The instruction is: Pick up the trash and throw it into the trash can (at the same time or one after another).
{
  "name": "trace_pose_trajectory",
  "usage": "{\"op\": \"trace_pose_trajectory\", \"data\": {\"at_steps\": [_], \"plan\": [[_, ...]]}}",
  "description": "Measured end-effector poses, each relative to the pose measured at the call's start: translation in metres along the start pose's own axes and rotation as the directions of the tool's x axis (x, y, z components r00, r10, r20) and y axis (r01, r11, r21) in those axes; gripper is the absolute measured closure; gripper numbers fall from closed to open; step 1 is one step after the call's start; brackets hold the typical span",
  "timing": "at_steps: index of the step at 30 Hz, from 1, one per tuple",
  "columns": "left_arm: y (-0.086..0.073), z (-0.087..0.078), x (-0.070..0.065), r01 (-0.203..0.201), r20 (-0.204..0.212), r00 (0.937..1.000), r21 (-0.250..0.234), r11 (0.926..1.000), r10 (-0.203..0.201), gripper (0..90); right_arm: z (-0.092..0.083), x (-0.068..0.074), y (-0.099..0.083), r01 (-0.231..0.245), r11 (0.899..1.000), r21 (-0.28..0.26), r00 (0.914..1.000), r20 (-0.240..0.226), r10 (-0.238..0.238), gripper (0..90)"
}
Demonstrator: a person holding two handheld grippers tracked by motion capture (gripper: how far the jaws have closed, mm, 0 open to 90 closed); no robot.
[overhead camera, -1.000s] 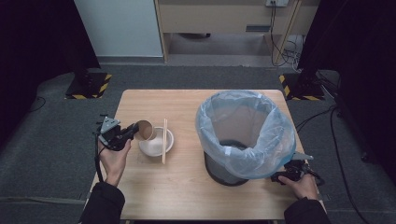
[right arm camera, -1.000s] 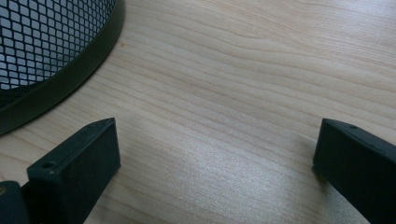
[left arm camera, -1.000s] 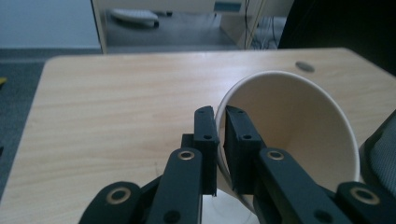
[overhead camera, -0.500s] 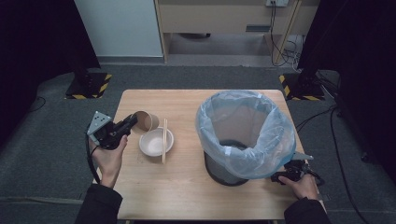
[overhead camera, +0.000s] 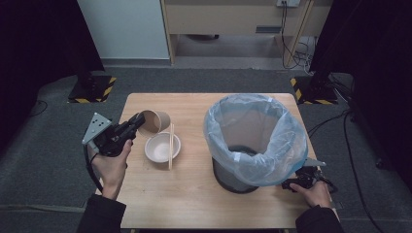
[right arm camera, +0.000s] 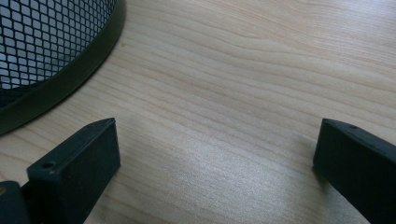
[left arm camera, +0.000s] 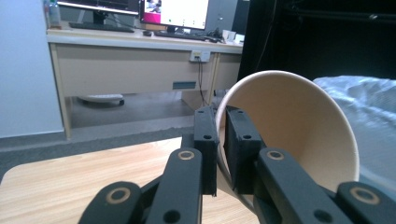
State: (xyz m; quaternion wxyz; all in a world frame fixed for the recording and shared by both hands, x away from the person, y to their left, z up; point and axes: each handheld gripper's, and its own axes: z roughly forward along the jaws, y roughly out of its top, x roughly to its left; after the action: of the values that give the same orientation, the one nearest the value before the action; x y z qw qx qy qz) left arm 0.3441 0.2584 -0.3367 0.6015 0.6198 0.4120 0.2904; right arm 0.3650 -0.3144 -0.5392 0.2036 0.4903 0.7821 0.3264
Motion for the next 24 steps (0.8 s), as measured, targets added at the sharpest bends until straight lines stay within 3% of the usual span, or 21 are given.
{"op": "trace_pose_trajectory", "data": {"at_steps": [15, 24], "plan": [[0.024, -0.007, -0.02, 0.002, 0.072, 0.9974, -0.088, 0.9961, 0.005, 83.2, 0.0, 0.0, 0.0, 0.001, 1.0, -0.001, 1.0, -0.001, -0.001, 0.8], [0.046, 0.0, -0.039, -0.033, 0.108, 0.9931, -0.129, 0.9911, 0.047, 83.3, 0.0, 0.0, 0.0, 0.004, 1.0, 0.0, 1.0, -0.002, -0.004, 0.8]]}}
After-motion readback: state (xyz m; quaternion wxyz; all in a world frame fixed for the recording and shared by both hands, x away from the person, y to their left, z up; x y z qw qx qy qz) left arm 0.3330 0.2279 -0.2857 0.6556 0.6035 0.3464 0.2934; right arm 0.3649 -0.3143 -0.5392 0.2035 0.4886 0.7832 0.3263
